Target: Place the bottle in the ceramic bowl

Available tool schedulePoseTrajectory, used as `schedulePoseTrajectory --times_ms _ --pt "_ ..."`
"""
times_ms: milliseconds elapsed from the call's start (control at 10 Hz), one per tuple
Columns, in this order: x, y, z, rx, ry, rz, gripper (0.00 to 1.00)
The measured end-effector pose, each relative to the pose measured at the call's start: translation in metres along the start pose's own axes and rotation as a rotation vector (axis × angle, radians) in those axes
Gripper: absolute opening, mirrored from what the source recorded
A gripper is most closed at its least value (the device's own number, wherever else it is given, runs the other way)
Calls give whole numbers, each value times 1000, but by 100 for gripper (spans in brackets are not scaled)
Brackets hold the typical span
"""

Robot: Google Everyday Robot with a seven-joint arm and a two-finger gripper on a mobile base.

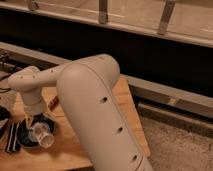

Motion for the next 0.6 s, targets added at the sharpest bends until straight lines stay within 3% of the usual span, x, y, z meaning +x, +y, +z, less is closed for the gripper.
schedulePoseTrajectory --times_ms 600 --pt "-1 3 -1 -6 -6 -10 89"
